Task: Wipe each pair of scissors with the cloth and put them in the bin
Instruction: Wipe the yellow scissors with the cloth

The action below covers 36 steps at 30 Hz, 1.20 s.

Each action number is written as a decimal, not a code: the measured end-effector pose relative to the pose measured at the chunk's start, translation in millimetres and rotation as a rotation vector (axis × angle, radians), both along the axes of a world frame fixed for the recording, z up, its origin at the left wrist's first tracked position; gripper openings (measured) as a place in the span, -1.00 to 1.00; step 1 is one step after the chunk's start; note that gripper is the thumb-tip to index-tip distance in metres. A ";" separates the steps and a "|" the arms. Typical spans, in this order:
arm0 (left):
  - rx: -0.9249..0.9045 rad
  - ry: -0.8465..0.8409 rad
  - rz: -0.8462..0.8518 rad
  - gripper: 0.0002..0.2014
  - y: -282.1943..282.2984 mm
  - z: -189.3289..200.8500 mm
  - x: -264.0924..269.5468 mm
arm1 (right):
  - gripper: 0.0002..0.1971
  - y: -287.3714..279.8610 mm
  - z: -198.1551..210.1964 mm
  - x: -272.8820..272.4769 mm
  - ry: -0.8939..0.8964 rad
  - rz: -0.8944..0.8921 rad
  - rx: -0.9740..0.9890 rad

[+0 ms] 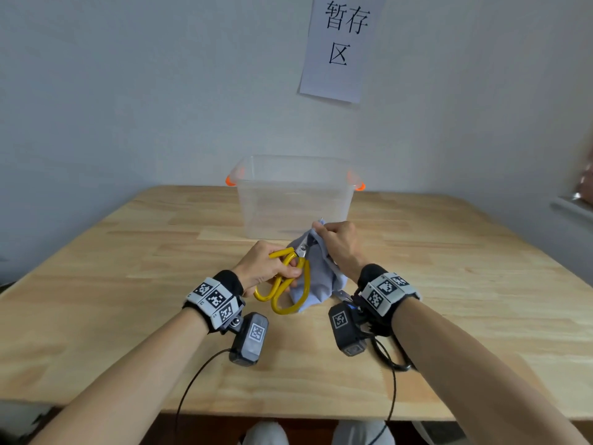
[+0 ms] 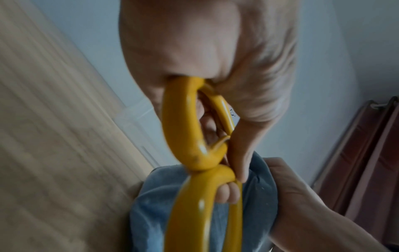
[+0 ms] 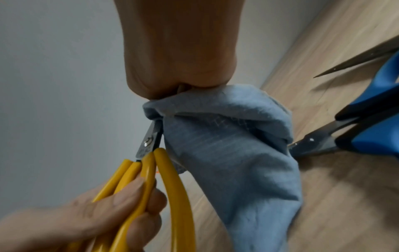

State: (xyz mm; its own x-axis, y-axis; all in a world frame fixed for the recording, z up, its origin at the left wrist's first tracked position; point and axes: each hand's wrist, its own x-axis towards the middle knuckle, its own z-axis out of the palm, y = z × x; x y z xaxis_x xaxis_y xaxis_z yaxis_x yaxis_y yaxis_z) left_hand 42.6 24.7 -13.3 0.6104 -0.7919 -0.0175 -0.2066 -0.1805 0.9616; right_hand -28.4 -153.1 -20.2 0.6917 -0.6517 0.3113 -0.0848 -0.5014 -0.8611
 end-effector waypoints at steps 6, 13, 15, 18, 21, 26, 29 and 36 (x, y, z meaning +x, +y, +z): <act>0.002 0.007 -0.023 -0.89 -3.6 4.5 4.6 | -0.42 -2.1 7.5 3.2 -0.074 -0.056 0.034; -0.001 0.038 -0.014 -0.90 -6.7 2.0 4.7 | -0.41 -9.5 4.6 10.1 -0.120 -0.099 0.026; 0.003 0.020 -0.012 -0.91 -6.4 1.6 6.0 | -0.42 -11.9 5.1 10.7 -0.118 -0.098 0.029; 0.014 0.023 0.002 -0.90 -5.3 1.7 6.1 | -0.43 -18.6 6.7 12.9 -0.127 -0.118 0.067; 0.005 0.051 0.018 -0.86 -3.7 0.8 8.4 | -0.44 -26.8 6.8 13.3 -0.119 -0.122 0.068; -0.020 0.084 0.068 -0.82 -6.1 1.2 10.5 | -0.52 -34.8 3.0 2.8 0.049 -0.018 0.035; -0.048 0.093 0.091 -0.79 -11.5 1.1 9.0 | -0.73 -34.3 0.3 -1.3 0.153 0.045 0.064; -0.034 0.088 0.081 -0.88 -22.0 0.7 5.4 | -0.85 -22.1 9.5 -10.9 0.167 0.139 0.099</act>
